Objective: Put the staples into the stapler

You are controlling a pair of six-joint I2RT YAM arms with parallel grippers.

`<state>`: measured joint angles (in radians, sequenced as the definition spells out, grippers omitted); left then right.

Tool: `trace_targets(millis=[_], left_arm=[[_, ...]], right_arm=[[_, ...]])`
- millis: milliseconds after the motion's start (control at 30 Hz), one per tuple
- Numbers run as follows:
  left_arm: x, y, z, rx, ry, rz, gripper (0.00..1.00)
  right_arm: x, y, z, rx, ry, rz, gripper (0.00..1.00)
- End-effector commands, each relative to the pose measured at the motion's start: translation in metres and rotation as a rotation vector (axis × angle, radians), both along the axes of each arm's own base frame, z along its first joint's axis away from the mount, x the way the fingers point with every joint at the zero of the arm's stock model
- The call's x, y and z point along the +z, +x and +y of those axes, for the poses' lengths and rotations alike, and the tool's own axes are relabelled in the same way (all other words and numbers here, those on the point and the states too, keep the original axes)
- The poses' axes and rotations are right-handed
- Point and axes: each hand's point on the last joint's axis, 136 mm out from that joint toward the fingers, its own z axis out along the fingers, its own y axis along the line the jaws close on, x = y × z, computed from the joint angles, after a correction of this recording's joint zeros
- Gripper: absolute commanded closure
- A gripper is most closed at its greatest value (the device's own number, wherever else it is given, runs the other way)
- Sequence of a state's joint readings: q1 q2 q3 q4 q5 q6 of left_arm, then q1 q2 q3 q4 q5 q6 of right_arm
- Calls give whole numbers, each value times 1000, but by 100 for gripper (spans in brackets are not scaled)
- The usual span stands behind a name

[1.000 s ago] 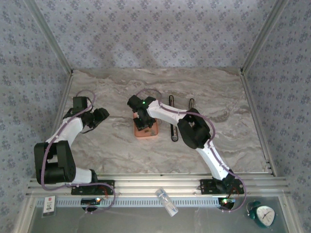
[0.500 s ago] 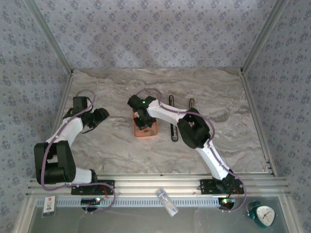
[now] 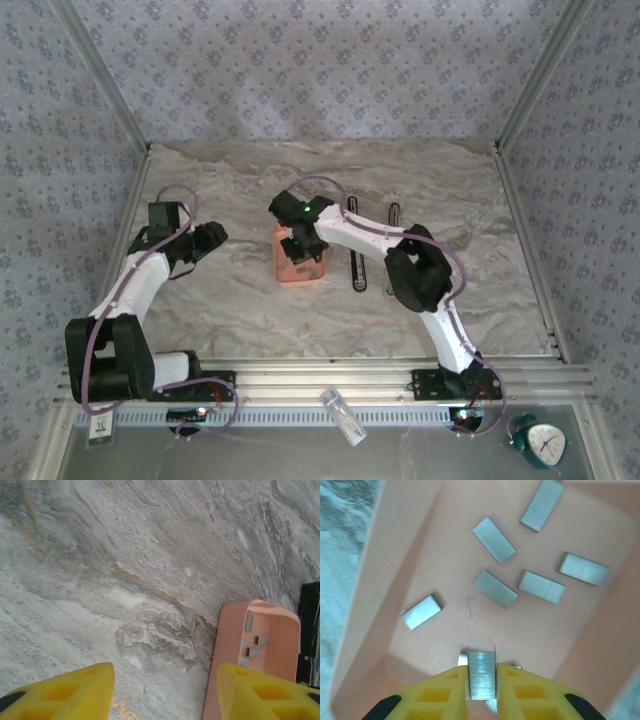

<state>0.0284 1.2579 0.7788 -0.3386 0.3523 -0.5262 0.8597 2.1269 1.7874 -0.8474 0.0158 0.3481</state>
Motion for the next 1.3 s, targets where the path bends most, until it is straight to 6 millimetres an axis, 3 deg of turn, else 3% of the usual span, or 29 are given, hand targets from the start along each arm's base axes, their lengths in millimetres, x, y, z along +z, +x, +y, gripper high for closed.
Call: trace_targets(millis=[0, 133, 267, 533, 633, 800, 967, 1267], left_arm=[[5, -2, -14, -57, -2, -31, 44], [6, -3, -28, -93, -5, -42, 44], [9, -4, -49, -160, -11, -68, 44], [31, -5, -118, -400, 9, -225, 44], [30, -7, -130, -452, 28, -237, 44], [26, -3, -134, -454, 39, -226, 44], [25, 4, -135, -450, 48, -223, 44], [20, 10, -139, -445, 42, -200, 44]], right_arm=[[27, -1, -12, -52, 41, -34, 80], [37, -8, -32, -101, 58, -33, 80], [44, -15, -66, -169, 70, -21, 80], [33, -32, -191, -414, 24, 56, 80], [19, -45, -238, -514, -11, 104, 80], [-1, -55, -290, -643, -46, 182, 80], [-25, -62, -318, -738, -51, 260, 80], [-55, -70, -333, -754, -116, 376, 79]])
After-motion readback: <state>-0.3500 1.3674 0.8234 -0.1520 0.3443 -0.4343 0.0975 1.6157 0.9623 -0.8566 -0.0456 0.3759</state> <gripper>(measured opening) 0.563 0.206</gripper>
